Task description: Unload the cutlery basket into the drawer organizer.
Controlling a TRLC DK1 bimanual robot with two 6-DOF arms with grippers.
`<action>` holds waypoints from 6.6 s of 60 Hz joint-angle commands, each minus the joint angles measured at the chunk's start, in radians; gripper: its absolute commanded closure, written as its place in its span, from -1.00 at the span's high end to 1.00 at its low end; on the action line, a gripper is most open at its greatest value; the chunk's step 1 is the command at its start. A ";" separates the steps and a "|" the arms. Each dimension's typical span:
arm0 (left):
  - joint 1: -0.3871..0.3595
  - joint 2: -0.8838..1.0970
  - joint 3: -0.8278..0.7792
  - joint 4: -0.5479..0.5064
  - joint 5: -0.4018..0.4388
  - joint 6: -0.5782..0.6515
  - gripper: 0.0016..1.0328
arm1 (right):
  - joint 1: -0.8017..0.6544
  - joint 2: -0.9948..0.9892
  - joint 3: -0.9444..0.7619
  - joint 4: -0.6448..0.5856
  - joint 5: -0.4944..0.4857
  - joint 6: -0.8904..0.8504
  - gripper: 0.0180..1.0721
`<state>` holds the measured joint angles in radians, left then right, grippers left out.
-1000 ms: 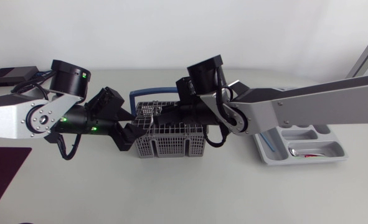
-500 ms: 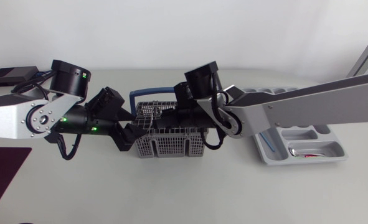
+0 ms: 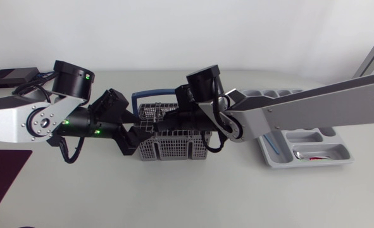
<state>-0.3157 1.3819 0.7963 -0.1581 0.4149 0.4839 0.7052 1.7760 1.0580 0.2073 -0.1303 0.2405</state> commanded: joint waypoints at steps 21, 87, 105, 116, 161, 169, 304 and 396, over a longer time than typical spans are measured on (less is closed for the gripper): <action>-0.013 -0.041 -0.034 0.002 0.009 0.010 0.90 | 0.016 -0.049 -0.067 0.024 0.001 0.006 -0.89; -0.033 -0.089 -0.069 -0.014 0.002 0.009 0.90 | 0.128 -0.277 -0.133 0.061 0.037 -0.119 -0.89; -0.031 -0.096 -0.077 -0.014 0.001 0.009 0.90 | 0.140 -0.383 -0.116 0.003 0.066 -0.158 -0.89; -0.028 -0.121 -0.075 -0.029 -0.005 0.009 0.90 | 0.116 -0.483 -0.101 -0.098 0.064 -0.205 -0.89; -0.091 -0.110 0.047 -0.130 -0.180 -0.080 0.90 | -0.377 -0.920 -0.346 -0.598 -0.112 -0.681 -0.89; -0.102 -0.093 0.066 -0.135 -0.205 -0.097 0.90 | -0.515 -0.943 -0.375 -0.652 -0.169 -0.820 -0.89; -0.154 -0.155 0.066 -0.328 -0.360 -0.196 0.89 | -0.455 -0.653 -0.395 -0.496 0.035 -0.886 0.76; -0.280 0.083 0.308 -0.443 -0.389 -0.401 0.88 | -0.107 -0.455 -0.151 -0.560 0.051 -0.418 0.76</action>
<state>-0.5812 1.4296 1.0691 -0.5869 0.0353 0.1005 0.6090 1.3361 0.9310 -0.3622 -0.0811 -0.2047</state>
